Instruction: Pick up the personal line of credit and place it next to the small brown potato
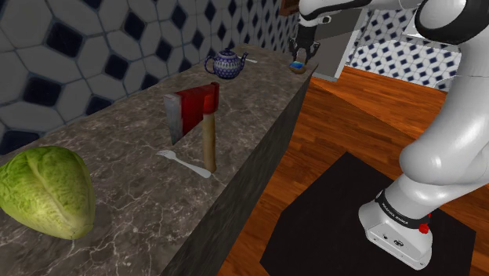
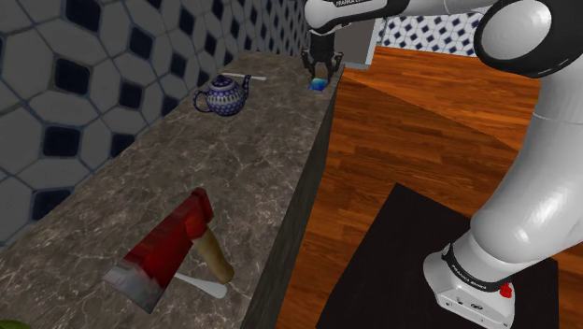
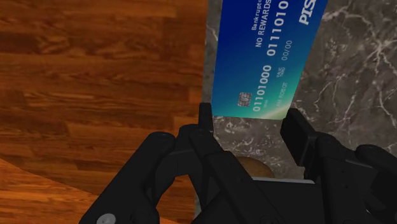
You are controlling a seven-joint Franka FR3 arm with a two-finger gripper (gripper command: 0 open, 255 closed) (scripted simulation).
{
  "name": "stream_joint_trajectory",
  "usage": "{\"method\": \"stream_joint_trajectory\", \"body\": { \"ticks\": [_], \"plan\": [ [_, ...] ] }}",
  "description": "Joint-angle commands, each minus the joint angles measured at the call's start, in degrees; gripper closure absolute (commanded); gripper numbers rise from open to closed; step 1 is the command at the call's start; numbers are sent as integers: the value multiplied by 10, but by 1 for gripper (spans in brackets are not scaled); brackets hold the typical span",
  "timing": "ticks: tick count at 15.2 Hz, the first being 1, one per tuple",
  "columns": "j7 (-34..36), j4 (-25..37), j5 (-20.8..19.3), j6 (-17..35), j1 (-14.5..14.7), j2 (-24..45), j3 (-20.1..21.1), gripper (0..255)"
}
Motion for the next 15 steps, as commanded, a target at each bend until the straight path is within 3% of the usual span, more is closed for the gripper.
{"method": "stream_joint_trajectory", "body": {
  "ticks": [1,15],
  "plan": [
    [-15,24,-2,-5,-7,18,-5,255],
    [5,-52,-16,90,-9,39,-11,255]
  ]
}}
